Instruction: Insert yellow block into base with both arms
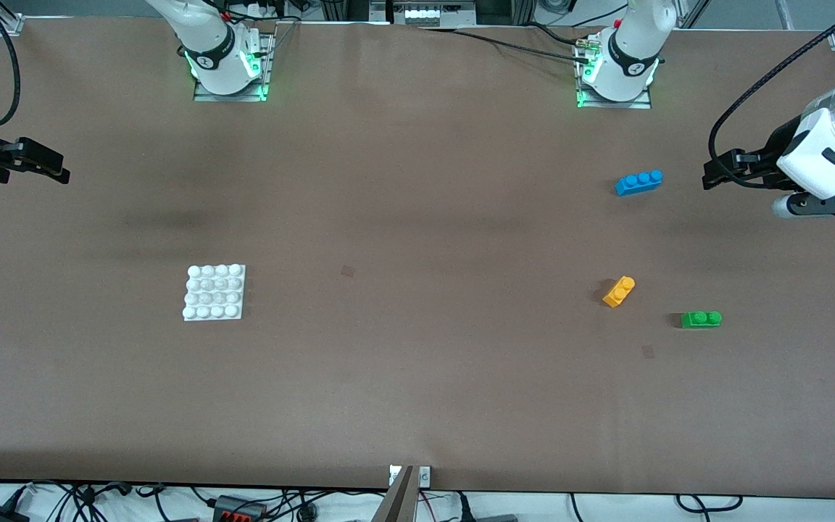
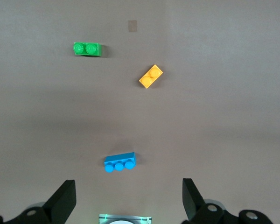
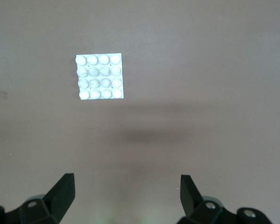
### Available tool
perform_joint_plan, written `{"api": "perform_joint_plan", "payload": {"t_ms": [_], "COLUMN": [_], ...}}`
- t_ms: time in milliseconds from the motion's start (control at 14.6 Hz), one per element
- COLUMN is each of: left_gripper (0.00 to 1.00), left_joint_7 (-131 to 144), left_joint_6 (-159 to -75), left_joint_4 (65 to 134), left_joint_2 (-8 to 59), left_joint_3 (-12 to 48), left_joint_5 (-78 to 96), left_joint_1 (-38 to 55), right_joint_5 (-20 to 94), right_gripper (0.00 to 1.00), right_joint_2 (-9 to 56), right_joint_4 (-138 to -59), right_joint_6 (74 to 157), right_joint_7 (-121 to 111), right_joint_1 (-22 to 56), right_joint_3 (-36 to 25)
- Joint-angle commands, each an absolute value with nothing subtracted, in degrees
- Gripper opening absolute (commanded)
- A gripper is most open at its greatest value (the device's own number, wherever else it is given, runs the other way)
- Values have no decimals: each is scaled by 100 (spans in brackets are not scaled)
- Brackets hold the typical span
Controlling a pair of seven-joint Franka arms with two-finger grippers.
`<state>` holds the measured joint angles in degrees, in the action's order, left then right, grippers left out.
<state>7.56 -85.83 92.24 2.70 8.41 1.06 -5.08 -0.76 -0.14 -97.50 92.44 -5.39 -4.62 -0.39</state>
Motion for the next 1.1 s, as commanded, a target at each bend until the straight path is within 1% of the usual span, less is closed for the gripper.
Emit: {"api": "perform_joint_plan", "payload": {"t_ms": [0,137,343,481,618,824,1030], "left_gripper": [100,100,100,100,100,100,100], "left_joint_7": [633,633,633,633,633,624,607], "left_joint_6": [-8455,-8455,-8455,-8455,-8455,-8455,-8446], "left_joint_4": [9062,9062,9070,9070,9070,9062,9062], "left_joint_2": [343,343,343,343,343,343,343], "left_joint_3": [861,861,861,853,861,861,861], "left_joint_5": [70,70,70,70,79,79,88], "left_joint_1": [-554,-554,-554,-554,-554,-589,-589], "right_joint_5": [-53,-53,-79,-97,-70,-53,-9], "right_gripper": [100,100,100,100,100,100,100], "right_joint_2": [123,202,561,842,1299,1766,1863], "right_joint_4": [-9712,-9721,-9729,-9826,-9852,-10054,-10913], "right_joint_6": [9229,9255,9290,9307,9526,10324,11640], "right_joint_7": [-501,-501,-518,-501,-405,-378,-213], "right_joint_1": [-466,-431,-413,-291,-246,-185,-185], "right_joint_3": [35,44,44,44,53,53,53]}}
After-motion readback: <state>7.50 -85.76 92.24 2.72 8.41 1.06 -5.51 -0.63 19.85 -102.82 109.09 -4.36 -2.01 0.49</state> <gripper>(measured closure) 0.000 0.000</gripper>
